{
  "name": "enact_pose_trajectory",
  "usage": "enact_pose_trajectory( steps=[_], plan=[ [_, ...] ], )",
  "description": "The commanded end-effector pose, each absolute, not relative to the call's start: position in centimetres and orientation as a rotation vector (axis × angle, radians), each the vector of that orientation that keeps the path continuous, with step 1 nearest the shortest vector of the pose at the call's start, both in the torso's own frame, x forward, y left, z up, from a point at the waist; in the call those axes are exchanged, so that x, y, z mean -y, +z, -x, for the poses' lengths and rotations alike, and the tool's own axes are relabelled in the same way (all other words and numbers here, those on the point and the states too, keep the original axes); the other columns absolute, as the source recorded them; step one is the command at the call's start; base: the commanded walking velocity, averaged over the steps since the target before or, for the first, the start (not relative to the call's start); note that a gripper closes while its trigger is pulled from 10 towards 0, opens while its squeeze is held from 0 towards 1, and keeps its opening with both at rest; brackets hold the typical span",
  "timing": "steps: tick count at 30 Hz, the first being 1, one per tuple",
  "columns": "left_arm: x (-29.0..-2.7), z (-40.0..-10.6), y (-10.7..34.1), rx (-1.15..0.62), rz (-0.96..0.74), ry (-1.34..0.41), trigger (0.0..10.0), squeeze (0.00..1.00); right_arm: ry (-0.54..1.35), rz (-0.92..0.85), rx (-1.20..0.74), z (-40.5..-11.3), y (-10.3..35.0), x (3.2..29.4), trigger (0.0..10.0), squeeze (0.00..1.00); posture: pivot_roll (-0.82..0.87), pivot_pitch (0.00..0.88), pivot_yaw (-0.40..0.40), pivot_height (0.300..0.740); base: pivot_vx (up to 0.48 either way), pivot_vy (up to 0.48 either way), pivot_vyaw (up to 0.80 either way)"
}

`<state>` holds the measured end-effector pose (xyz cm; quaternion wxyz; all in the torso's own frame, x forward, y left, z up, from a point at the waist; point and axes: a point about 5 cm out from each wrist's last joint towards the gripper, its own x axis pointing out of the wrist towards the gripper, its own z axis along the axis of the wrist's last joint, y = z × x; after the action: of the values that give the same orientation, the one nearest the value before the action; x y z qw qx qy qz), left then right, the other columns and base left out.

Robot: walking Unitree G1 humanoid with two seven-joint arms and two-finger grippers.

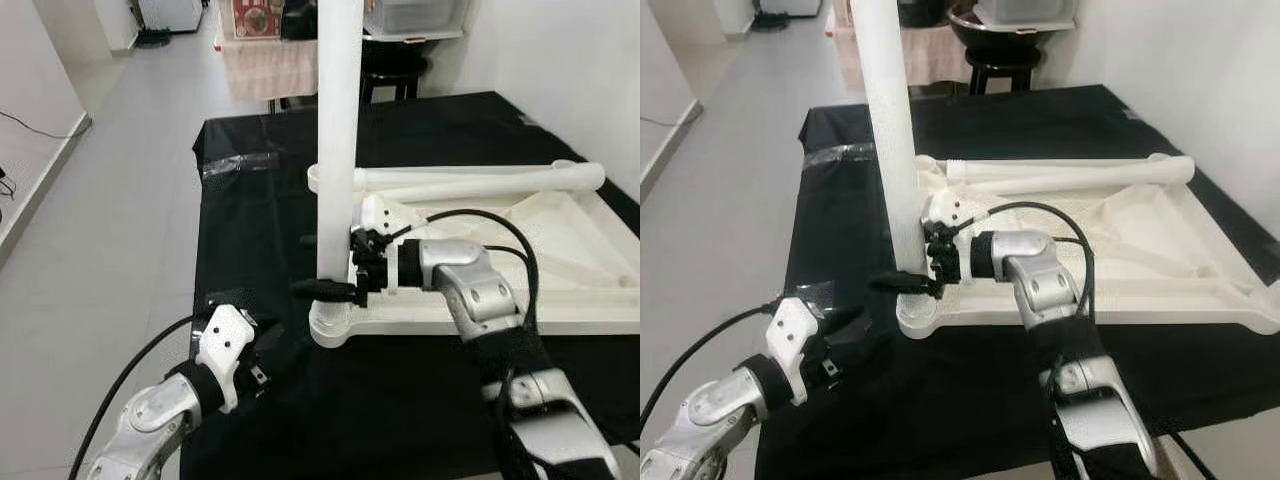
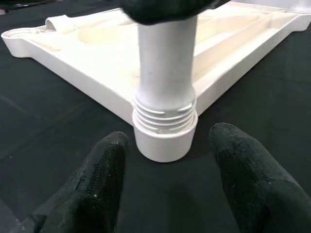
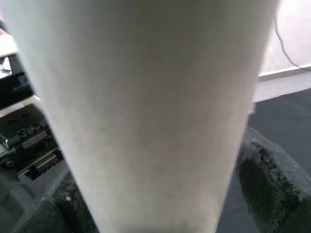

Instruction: Building children table

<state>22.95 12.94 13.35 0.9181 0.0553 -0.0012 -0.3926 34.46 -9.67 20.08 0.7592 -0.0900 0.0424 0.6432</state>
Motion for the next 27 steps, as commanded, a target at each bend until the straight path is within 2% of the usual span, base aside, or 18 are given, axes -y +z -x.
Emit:
enact_pose_trajectory(
  steps=[1,8,14,15,16,18,19,20,21,22,27],
  plan=[
    [-12.7,-23.0,12.9,-0.022,-0.123,-0.807,10.0,0.0,1.455,0.185,-0.104,-34.4,19.5,9.0,0.0,0.0,0.04,0.058,-0.03,0.74,0.0,0.0,0.0],
    [-12.4,-22.9,12.8,-0.022,-0.118,-0.813,10.0,0.0,1.49,0.145,-0.1,-34.0,19.0,9.5,0.0,0.0,0.02,0.059,-0.035,0.74,0.0,0.0,0.0],
    [-12.3,-22.9,12.8,-0.021,-0.116,-0.813,10.0,0.0,1.418,0.147,-0.079,-33.7,18.3,10.2,0.0,0.0,0.02,0.063,-0.037,0.74,0.0,0.0,0.0],
    [-12.4,-22.9,12.9,-0.019,-0.116,-0.811,10.0,0.0,1.187,0.147,-0.078,-33.5,17.3,10.6,0.0,0.0,0.01,0.079,-0.042,0.74,0.0,0.0,0.0],
    [-12.5,-22.9,12.9,-0.019,-0.117,-0.81,10.0,0.0,1.075,0.143,-0.076,-33.5,16.9,10.8,0.0,0.0,0.01,0.079,-0.042,0.74,0.0,0.0,0.0],
    [-12.5,-22.9,12.9,-0.019,-0.117,-0.81,10.0,0.0,1.075,0.143,-0.076,-33.5,16.9,10.8,0.0,0.0,0.01,0.079,-0.042,0.74,0.0,0.0,0.0],
    [-12.6,-22.9,13.0,-0.018,-0.118,-0.808,10.0,0.0,0.769,0.101,-0.064,-32.9,15.8,10.5,0.0,0.0,0.0,0.085,-0.043,0.74,0.0,0.0,0.0],
    [-12.6,-22.9,13.0,-0.018,-0.118,-0.808,10.0,0.0,0.769,0.101,-0.064,-32.9,15.8,10.5,0.0,0.0,0.0,0.085,-0.043,0.74,0.0,0.0,0.0],
    [-12.8,-22.9,13.0,-0.018,-0.119,-0.806,10.0,0.0,0.665,0.072,-0.09,-31.2,14.4,9.7,0.0,0.0,0.0,0.095,-0.028,0.74,0.0,0.0,0.0],
    [-12.9,-23.0,13.0,-0.019,-0.121,-0.806,10.0,0.0,0.627,0.176,-0.047,-30.3,14.7,9.1,0.0,0.0,-0.01,0.091,-0.02,0.74,0.0,0.0,0.0],
    [-13.1,-23.3,13.0,-0.025,-0.125,-0.815,10.0,0.0,0.662,0.128,-0.096,-30.9,14.3,8.4,0.0,0.0,-0.01,0.086,-0.018,0.74,0.0,0.0,0.0]
  ],
)
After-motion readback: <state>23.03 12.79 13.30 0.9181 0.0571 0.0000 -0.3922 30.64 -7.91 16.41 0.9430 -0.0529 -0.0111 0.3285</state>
